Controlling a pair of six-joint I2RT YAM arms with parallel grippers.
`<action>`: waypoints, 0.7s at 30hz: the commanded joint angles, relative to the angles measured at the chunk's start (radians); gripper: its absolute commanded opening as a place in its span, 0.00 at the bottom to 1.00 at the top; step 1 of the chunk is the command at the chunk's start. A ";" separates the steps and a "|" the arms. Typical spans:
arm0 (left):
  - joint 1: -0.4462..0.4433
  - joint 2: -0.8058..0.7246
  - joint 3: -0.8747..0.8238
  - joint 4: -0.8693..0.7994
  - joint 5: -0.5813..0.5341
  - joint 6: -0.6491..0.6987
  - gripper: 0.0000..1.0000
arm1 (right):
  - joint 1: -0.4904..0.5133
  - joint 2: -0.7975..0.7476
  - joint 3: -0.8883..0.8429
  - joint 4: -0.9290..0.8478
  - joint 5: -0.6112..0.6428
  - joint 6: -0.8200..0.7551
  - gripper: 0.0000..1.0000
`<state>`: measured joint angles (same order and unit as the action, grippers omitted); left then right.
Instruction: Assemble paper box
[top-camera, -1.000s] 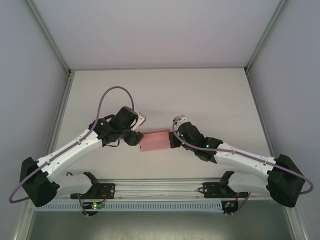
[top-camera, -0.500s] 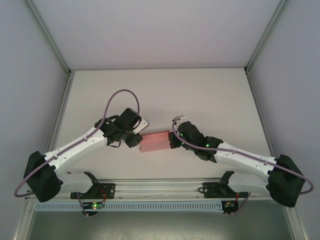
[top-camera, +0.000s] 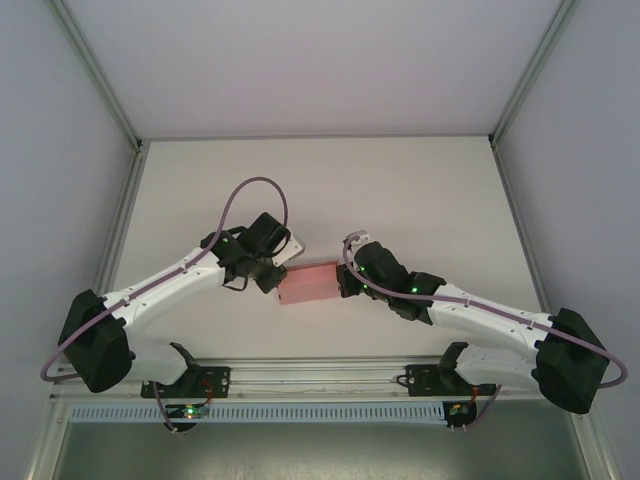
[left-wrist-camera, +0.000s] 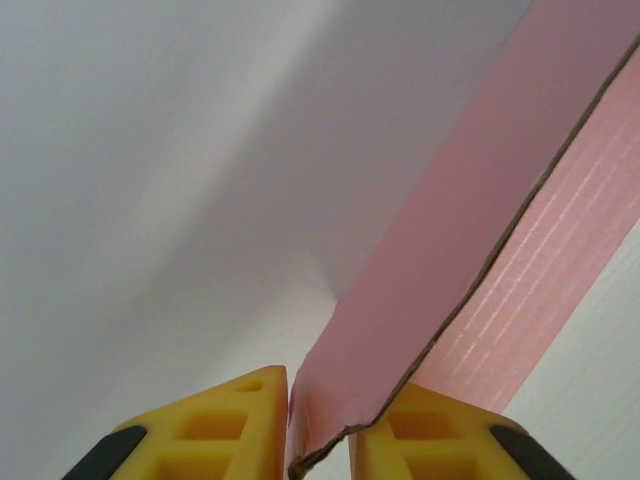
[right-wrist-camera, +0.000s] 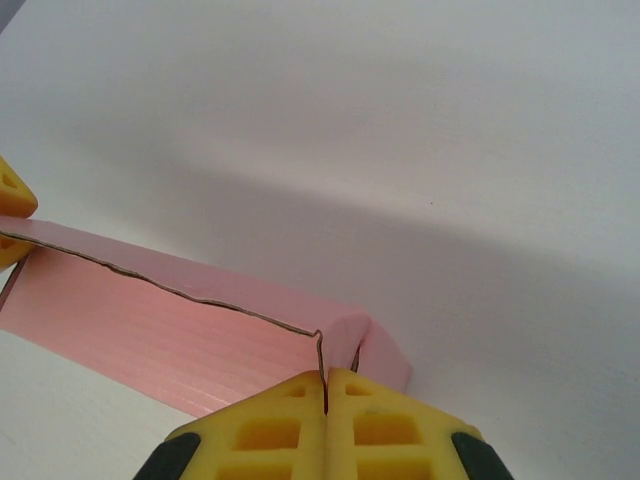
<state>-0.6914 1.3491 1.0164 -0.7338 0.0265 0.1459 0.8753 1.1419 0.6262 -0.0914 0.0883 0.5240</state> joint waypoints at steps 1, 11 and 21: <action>0.010 0.013 0.035 -0.024 0.002 -0.031 0.19 | 0.009 0.018 0.010 -0.078 -0.025 -0.015 0.00; 0.010 0.031 0.067 -0.064 0.023 -0.215 0.15 | 0.009 0.045 0.045 -0.161 0.006 -0.038 0.00; 0.007 0.010 0.081 -0.154 0.015 -0.378 0.31 | 0.012 0.045 0.049 -0.190 0.031 -0.068 0.00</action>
<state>-0.6914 1.3766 1.0630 -0.8146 0.0517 -0.1646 0.8753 1.1660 0.6743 -0.1699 0.1150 0.4835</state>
